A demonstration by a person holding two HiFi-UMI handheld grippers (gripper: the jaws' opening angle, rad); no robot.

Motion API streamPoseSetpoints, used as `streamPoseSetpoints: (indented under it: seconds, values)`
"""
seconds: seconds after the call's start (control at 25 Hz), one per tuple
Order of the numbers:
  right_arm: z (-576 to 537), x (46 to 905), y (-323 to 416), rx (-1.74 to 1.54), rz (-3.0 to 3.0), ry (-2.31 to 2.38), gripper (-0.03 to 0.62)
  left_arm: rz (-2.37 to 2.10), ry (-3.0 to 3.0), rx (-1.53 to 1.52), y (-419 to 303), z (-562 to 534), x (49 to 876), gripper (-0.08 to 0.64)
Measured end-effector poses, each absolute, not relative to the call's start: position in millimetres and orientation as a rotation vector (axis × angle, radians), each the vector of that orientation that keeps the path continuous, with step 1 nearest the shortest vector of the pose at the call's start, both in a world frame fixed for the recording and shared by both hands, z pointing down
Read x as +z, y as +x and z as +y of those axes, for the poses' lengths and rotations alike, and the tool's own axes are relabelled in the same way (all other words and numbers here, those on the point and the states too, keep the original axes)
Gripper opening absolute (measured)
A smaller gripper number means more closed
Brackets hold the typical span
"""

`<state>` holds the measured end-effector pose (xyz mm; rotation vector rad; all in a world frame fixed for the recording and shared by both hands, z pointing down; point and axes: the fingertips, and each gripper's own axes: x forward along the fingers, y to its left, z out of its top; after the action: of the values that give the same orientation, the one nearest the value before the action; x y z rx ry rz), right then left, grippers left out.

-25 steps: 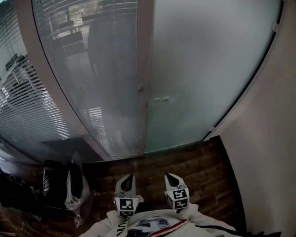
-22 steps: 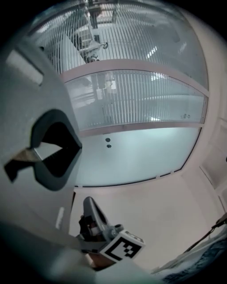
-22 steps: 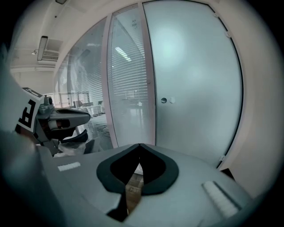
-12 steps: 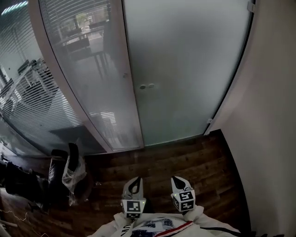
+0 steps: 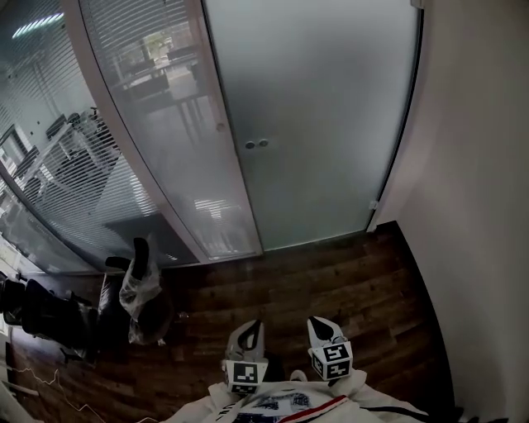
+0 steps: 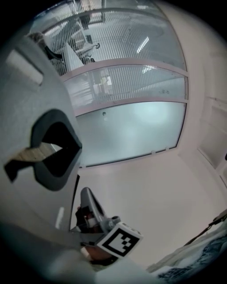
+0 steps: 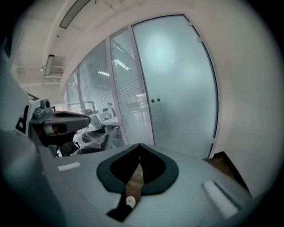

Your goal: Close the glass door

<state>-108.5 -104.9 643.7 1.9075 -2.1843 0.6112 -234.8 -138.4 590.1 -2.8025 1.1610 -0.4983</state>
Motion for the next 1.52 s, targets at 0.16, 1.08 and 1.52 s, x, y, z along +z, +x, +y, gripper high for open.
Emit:
streamPoseSetpoints:
  seconds: [0.16, 1.08, 1.52]
  values:
    - [-87, 640, -121, 0.579, -2.206, 1.903, 0.006, 1.172, -2.784, -0.525, -248, -120, 595, 0.002]
    - [-103, 551, -173, 0.250, -2.299, 1.996, 0.005, 1.260, -2.841, -0.356, -315, -139, 555, 0.002]
    - [-106, 554, -168, 0.267, -2.302, 1.986, 0.005, 1.228, -2.842, -0.368, -305, -140, 558, 0.002]
